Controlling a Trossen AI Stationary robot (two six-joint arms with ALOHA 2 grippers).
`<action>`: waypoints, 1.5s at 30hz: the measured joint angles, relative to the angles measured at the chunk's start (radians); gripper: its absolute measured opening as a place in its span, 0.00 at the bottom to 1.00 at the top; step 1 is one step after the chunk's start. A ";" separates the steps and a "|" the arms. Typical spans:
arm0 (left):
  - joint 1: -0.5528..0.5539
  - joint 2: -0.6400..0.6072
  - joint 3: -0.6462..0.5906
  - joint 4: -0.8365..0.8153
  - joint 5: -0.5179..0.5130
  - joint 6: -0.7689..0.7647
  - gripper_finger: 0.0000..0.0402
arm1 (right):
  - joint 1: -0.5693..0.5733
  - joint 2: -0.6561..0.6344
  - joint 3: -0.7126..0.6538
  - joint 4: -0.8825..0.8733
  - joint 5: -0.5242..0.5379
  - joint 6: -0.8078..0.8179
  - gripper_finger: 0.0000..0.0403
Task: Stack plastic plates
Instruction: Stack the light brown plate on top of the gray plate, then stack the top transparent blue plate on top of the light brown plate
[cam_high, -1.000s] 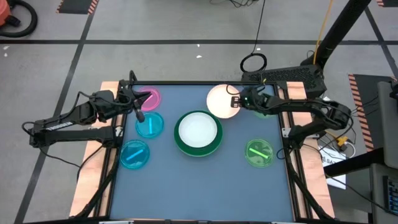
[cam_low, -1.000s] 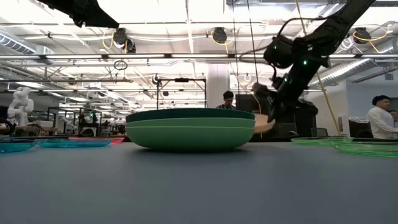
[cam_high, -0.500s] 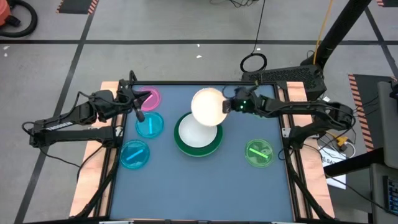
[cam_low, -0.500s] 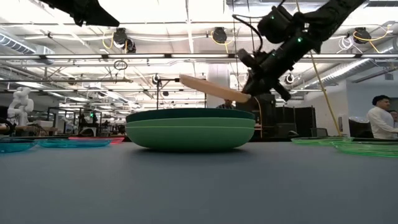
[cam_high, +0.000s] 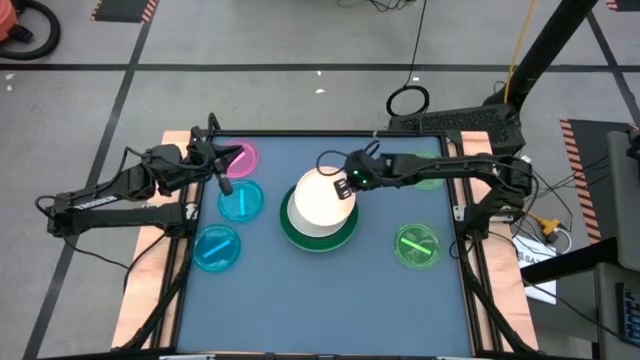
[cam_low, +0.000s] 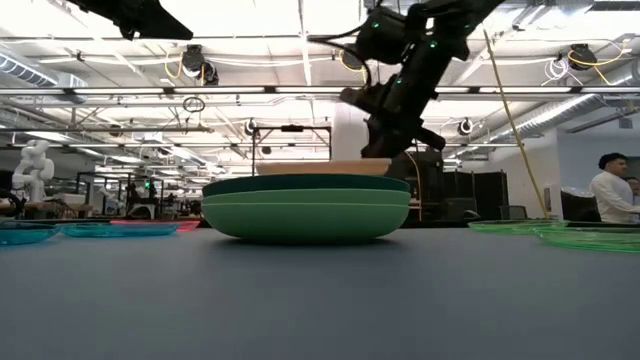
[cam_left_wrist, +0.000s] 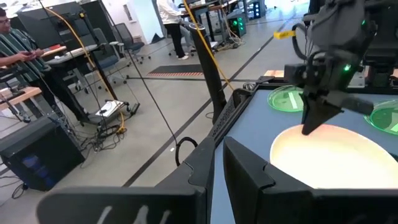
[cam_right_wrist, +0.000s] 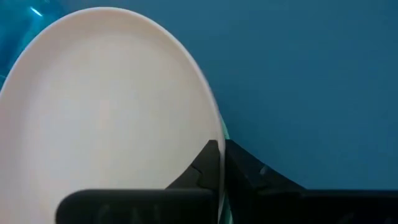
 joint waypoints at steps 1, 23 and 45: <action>0.000 0.000 0.000 0.000 0.000 0.000 0.10 | 0.002 0.016 0.016 -0.022 0.000 0.000 0.01; 0.000 0.001 0.000 0.006 0.000 -0.101 0.10 | 0.061 0.061 0.062 -0.103 0.046 -0.153 0.24; -0.148 0.370 0.000 -0.424 0.024 -0.802 0.10 | 0.262 -0.186 -0.136 0.091 0.207 -0.703 0.24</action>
